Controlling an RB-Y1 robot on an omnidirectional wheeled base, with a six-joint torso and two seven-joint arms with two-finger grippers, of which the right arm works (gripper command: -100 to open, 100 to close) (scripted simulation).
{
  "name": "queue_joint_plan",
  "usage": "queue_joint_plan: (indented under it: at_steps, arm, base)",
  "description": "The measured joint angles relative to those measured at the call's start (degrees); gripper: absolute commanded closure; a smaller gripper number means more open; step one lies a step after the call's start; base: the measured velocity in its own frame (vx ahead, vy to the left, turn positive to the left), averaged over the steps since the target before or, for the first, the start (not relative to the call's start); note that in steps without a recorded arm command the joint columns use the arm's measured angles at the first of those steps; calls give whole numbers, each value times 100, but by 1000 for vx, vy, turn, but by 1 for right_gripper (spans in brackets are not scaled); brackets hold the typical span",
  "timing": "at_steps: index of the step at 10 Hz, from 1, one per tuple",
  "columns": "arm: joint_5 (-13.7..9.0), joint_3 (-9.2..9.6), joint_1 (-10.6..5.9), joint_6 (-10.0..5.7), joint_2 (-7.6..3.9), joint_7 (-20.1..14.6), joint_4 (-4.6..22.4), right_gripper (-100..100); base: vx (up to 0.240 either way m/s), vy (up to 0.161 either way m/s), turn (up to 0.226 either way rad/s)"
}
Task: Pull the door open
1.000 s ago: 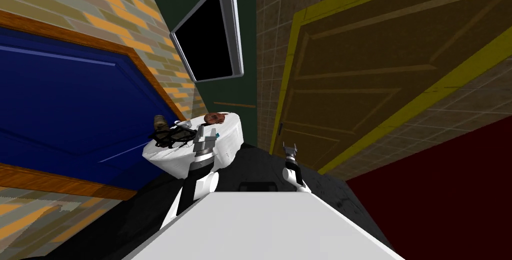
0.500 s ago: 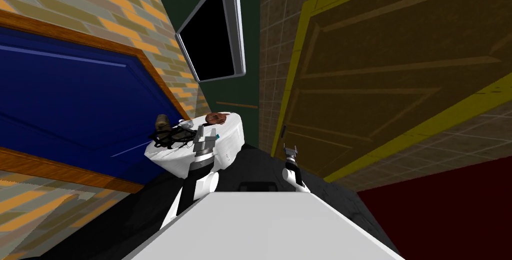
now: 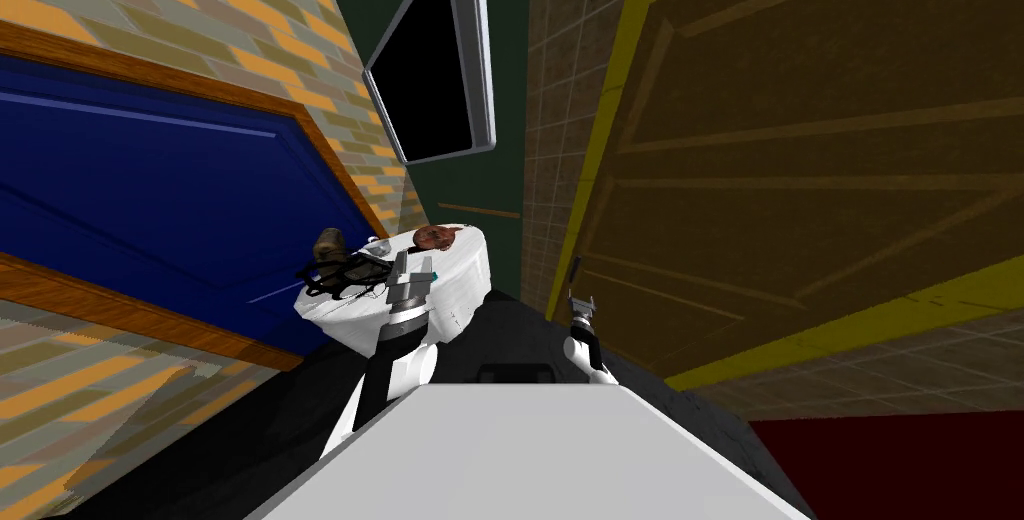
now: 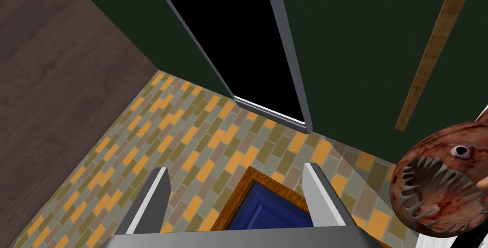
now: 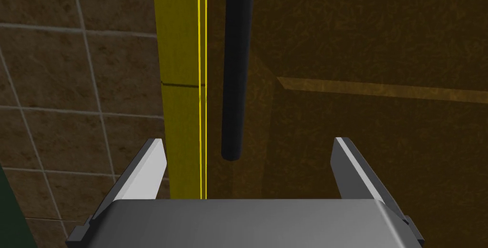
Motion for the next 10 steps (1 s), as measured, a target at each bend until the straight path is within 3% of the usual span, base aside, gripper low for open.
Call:
queue_joint_plan:
  at_steps: [1,5,7,10]
  arm:
    - [-76,20,-106,-90,-5,-140,256,-100]
    - [-341,44,-251,-209,-2,-458,651,-100]
    - [-417,-30,-126,-156,-169,-546,566,-100]
    - [-477,-87,-223,-221,-356,-781,893,-100]
  base:
    - [118,-45,188]
    - [65,-35,94]
    - [-34,-14,169]
    - [17,-8,129]
